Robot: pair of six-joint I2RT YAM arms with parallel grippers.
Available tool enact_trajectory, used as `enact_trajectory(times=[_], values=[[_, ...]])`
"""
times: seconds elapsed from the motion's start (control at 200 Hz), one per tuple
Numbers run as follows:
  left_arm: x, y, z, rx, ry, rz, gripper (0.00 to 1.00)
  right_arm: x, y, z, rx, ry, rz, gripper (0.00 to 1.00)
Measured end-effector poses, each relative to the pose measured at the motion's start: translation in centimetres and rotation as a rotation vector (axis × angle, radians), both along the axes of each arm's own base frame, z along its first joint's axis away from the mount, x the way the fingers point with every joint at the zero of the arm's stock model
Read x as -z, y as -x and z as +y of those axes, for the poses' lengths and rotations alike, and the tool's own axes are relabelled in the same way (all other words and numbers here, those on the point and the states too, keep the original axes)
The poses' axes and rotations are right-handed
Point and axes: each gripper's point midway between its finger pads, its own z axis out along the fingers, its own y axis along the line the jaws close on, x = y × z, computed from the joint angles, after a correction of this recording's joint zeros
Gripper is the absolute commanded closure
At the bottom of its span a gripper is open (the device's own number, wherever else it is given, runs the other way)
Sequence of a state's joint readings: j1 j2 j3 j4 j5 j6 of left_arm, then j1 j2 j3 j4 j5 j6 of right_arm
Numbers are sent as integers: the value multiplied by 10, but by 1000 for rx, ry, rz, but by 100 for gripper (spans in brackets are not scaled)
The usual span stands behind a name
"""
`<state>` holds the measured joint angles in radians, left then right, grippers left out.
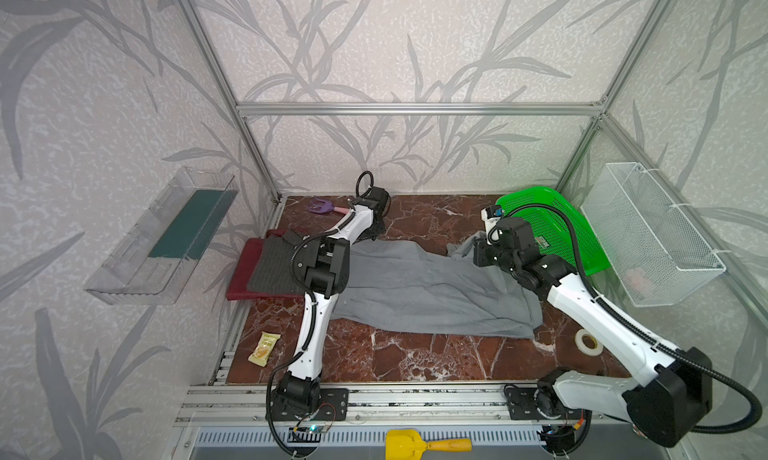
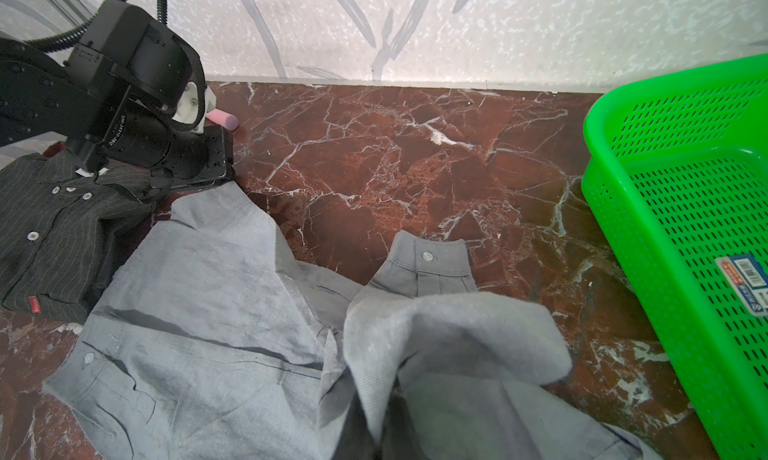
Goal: Fold and stack the long sleeve shirts
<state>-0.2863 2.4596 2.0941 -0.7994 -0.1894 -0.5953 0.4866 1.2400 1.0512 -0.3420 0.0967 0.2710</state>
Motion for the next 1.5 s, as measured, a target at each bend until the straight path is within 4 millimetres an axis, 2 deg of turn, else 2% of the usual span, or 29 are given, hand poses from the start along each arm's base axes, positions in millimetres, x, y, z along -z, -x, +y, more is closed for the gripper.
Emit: enact_trajectory(times=[0.175, 0.36, 0.54, 0.67, 0.84, 1.01, 1.08, 1.145, 1.185, 1.28, 1.355, 1.5], values=[[-3, 9, 2, 1, 2, 12, 100, 0, 0, 0, 0, 0, 1, 100], [-5, 34, 5, 5, 20, 42, 100, 1, 0, 0, 1, 2, 3, 100], [-29, 50, 8, -1, 51, -9, 100, 2, 3, -1, -1, 6, 12, 100], [-45, 60, 13, -24, 74, -67, 100, -1, 9, -2, -4, 12, 11, 100], [-51, 83, 22, -51, 96, -106, 100, -6, 22, -9, -2, 9, -5, 100], [-58, 109, 33, -89, 126, -160, 100, 4, 47, -11, -30, 26, 10, 100], [-66, 118, 36, -97, 145, -197, 83, 16, 57, -10, -47, 41, 31, 100], [-76, 122, 36, -98, 165, -238, 61, 32, 65, -9, -58, 60, 61, 100], [-82, 122, 36, -106, 184, -265, 53, 42, 69, -9, -62, 74, 86, 100], [-94, 117, 31, -107, 216, -315, 43, 66, 78, -11, -64, 107, 144, 100], [-97, 113, 25, -102, 232, -334, 36, 78, 82, -14, -59, 126, 172, 100], [-100, 106, 0, -53, 238, -336, 36, 84, 84, -15, -49, 133, 187, 100]])
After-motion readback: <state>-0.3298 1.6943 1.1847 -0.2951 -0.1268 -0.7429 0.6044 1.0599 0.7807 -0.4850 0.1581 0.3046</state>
